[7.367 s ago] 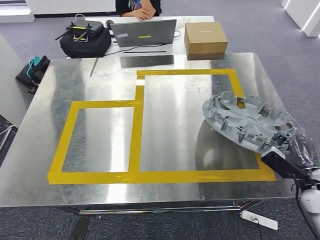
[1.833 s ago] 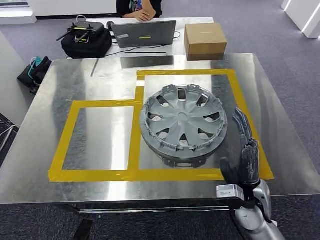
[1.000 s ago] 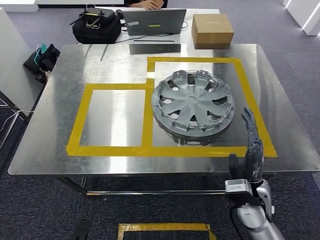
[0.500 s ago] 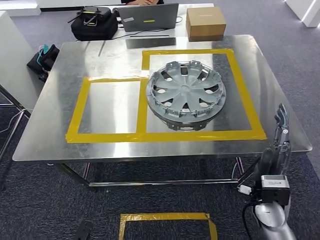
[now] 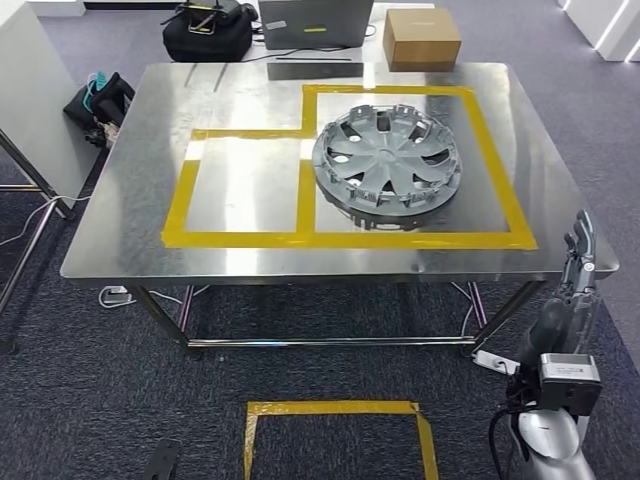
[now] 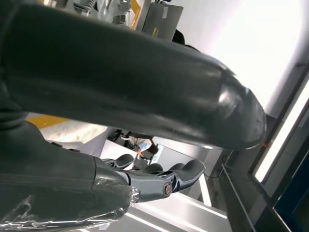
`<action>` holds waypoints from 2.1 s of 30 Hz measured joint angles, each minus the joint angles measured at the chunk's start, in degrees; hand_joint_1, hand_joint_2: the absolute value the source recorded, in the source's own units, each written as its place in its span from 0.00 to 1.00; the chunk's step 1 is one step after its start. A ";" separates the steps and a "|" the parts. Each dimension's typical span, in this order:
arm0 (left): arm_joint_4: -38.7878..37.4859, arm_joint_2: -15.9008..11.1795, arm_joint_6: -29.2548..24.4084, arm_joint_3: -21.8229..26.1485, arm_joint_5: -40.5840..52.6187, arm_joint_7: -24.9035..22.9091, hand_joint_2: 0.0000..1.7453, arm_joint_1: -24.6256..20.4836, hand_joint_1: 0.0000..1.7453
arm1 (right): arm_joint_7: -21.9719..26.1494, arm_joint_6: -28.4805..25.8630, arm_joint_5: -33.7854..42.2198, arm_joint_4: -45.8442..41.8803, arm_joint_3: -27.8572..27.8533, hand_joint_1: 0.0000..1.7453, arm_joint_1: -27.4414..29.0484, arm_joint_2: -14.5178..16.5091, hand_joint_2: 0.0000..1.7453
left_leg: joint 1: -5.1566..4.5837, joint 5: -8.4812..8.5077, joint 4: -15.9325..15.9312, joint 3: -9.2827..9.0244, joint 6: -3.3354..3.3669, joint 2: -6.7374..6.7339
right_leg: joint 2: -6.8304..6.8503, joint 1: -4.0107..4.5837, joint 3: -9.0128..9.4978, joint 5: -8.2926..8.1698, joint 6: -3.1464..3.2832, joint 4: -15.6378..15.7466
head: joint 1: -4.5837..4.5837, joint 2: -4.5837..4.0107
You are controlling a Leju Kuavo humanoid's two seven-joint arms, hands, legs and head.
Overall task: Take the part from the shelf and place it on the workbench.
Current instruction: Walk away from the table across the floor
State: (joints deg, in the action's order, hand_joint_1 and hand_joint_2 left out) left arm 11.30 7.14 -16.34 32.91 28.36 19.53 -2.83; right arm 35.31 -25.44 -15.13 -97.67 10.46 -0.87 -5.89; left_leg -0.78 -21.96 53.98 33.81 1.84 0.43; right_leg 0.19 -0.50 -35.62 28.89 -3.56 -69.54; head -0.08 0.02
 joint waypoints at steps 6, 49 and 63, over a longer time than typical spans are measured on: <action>0.00 0.04 -0.19 0.01 0.46 0.53 0.00 -0.08 0.00 | 0.29 0.74 0.03 -0.74 -0.63 0.00 0.10 0.46 0.00 | -0.25 2.21 0.59 1.62 -1.38 0.01 | -0.08 0.34 9.88 0.86 1.33 15.07 | -0.07 0.00; 0.00 0.19 -0.69 0.25 1.01 0.91 0.00 0.25 0.00 | -0.57 0.86 -0.50 -0.93 -1.89 0.00 2.07 1.15 0.00 | 1.22 -4.23 3.60 -2.41 -2.28 3.35 | -5.98 -0.05 2.09 -4.91 1.42 12.58 | 0.38 0.00; 0.00 1.22 -0.89 3.40 -1.82 1.38 0.00 1.01 0.00 | -4.96 4.15 6.73 11.73 -22.82 0.00 7.46 5.02 0.00 | 0.62 -3.97 2.08 -2.63 -0.43 -4.35 | 2.41 0.06 1.40 -2.50 -0.45 8.63 | 1.09 0.00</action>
State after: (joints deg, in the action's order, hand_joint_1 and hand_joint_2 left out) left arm 11.30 8.35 -17.22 36.31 26.55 20.91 -1.82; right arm 30.35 -21.29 -8.41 -85.94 -12.35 6.59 -0.87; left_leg -0.16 -25.93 56.06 31.18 1.41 -3.92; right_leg 2.61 -0.43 -34.22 26.39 -4.01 -60.91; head 1.01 0.02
